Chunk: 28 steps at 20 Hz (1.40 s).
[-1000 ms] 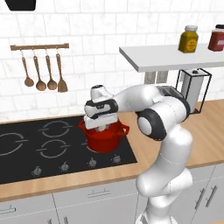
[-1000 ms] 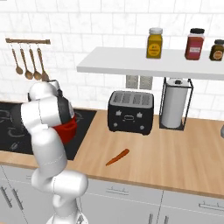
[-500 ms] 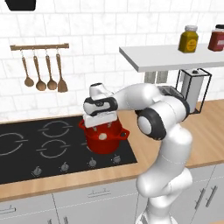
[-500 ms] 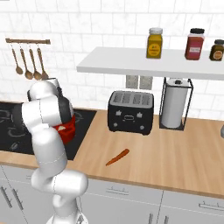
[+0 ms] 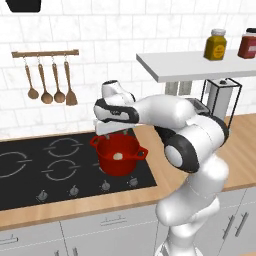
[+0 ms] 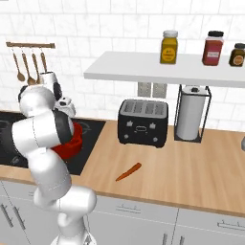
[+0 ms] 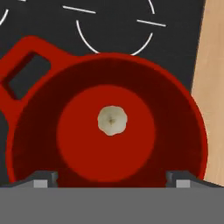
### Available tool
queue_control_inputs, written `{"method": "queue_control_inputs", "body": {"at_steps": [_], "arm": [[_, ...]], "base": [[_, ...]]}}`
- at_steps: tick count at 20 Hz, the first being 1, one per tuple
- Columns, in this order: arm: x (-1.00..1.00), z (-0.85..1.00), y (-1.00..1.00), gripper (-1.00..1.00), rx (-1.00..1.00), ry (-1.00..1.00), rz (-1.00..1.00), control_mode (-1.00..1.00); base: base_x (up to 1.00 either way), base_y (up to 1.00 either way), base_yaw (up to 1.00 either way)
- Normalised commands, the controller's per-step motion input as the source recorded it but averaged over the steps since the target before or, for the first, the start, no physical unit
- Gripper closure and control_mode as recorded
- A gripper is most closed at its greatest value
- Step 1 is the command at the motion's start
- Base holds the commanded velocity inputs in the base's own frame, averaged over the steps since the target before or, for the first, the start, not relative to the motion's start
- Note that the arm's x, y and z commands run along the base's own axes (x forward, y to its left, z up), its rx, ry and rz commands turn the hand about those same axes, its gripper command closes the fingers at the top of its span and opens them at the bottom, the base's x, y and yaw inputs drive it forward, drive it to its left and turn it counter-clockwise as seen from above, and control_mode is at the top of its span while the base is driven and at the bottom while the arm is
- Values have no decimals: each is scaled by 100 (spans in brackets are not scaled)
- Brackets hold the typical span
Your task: Put the carrot and garlic in the pot. Retrieve the spatula and lightly stir the vegetables in the pot.
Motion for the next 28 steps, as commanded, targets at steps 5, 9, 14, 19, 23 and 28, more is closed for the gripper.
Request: {"method": "queue_control_inputs", "body": {"at_steps": [5,9,14,19,23,28], "arm": [[-70,93,-30,-100,4,-8,-6,-100],[-81,36,-76,-100,1,3,-15,-100],[-63,0,-94,-100,0,15,-16,-100],[-38,-25,-98,-100,0,19,-18,-100],[-21,-41,-96,-100,0,16,-15,-100],[-5,-30,-100,-100,0,7,-14,-100]], "base": [[0,0,0],[0,0,0],[0,0,0],[0,0,0],[0,0,0],[0,0,0]]}}
